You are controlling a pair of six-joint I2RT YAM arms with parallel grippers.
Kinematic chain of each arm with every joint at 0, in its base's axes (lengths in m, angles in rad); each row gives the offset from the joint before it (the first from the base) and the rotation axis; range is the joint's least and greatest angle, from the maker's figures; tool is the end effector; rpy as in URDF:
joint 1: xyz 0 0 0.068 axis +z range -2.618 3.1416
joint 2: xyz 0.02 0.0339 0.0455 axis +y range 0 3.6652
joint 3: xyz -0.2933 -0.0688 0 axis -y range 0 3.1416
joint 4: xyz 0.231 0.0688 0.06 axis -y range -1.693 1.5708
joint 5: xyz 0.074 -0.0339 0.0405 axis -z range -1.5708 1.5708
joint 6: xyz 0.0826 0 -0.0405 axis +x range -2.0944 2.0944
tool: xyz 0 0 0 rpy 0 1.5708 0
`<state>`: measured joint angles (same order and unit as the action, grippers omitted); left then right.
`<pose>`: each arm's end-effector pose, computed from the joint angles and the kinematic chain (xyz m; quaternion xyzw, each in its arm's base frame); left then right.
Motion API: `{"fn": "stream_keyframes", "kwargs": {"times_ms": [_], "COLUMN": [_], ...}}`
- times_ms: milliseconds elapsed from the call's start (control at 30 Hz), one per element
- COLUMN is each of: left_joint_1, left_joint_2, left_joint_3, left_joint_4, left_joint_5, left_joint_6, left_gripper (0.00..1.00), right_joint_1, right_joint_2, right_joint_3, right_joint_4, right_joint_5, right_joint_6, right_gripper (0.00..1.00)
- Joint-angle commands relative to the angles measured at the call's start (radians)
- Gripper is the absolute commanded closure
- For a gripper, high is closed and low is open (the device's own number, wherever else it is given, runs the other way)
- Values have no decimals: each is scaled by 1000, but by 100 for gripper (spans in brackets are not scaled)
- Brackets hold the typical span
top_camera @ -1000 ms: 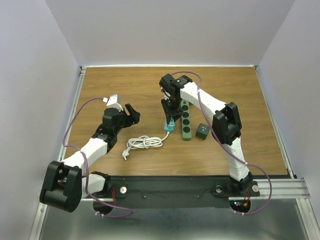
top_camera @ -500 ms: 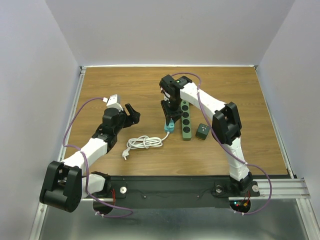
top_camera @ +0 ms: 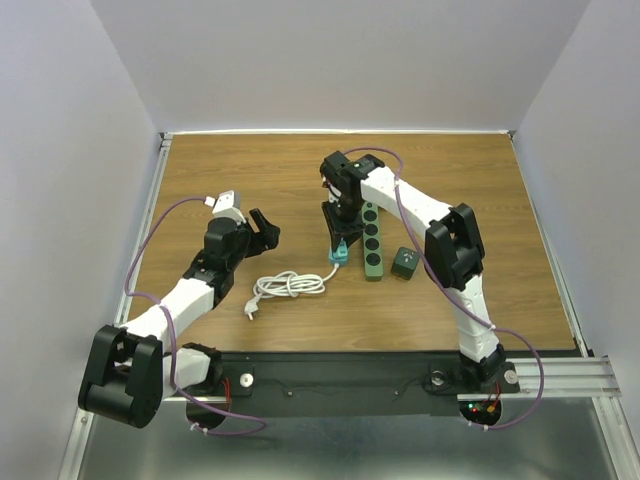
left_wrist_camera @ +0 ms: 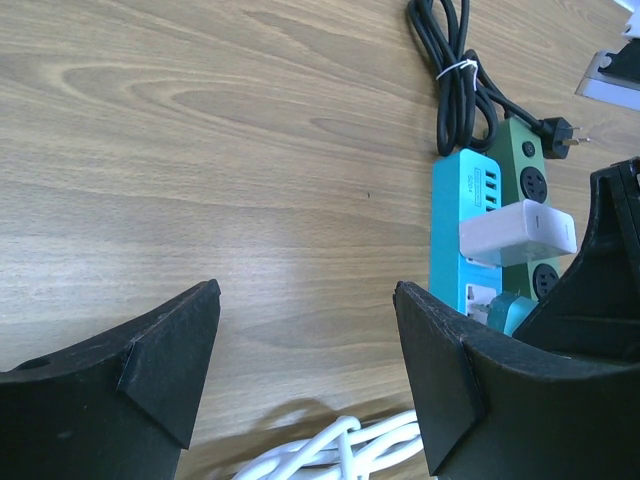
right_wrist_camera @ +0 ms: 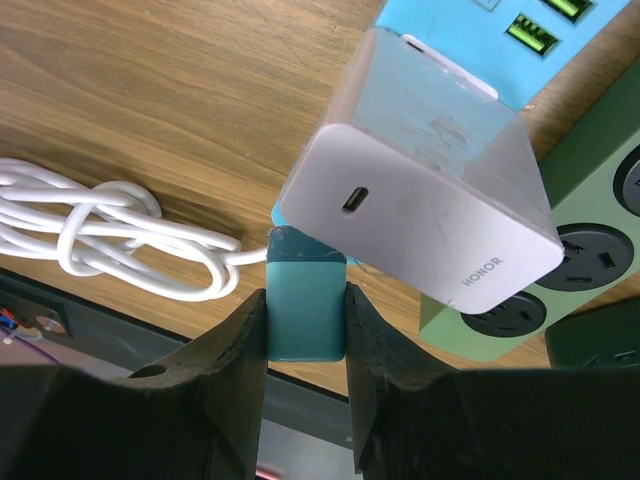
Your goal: Insert the plug
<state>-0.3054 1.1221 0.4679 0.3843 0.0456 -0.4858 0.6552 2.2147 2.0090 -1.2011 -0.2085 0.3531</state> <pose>0.2501 -0.0828 0.2431 -0.0579 0.7936 -0.2500 0.5516 0.3541 0.2937 0.2069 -0.1576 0.9787 0.1302 0.0212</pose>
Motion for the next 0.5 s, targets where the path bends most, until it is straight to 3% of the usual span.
{"fn": "stream_keyframes", "kwargs": {"times_ms": [0, 467], "left_joint_1": [11, 11], "left_joint_2": [-31, -48], "left_joint_3": [-6, -11], "left_joint_4": [24, 13], "left_joint_5": [-3, -1], "left_joint_6": [18, 18], "left_gripper": [18, 18], "right_joint_1": [0, -5], "right_joint_2": [-44, 3], "right_joint_3": [-41, 4], "right_joint_4": [12, 6], "right_joint_5": [3, 124], "right_joint_6": [9, 50], "right_gripper": [100, 100]}}
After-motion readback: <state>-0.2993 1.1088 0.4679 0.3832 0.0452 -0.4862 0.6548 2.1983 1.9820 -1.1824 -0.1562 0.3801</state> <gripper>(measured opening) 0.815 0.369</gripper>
